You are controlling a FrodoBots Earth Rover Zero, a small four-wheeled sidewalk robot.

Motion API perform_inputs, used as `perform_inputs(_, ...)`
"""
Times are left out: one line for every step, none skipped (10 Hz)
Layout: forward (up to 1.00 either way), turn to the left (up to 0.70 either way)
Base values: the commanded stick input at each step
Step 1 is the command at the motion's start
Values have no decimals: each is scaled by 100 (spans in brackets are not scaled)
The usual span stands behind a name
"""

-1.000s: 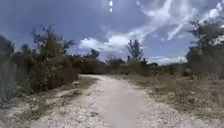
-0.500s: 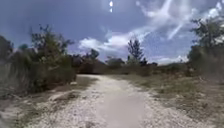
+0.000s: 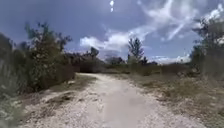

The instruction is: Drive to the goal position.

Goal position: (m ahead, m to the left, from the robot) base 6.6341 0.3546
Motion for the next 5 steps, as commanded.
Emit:
perform_inputs(50, 40)
perform_inputs(50, 50)
perform_inputs(50, 24)
perform_inputs(50, 0)
perform_inputs(50, 0)
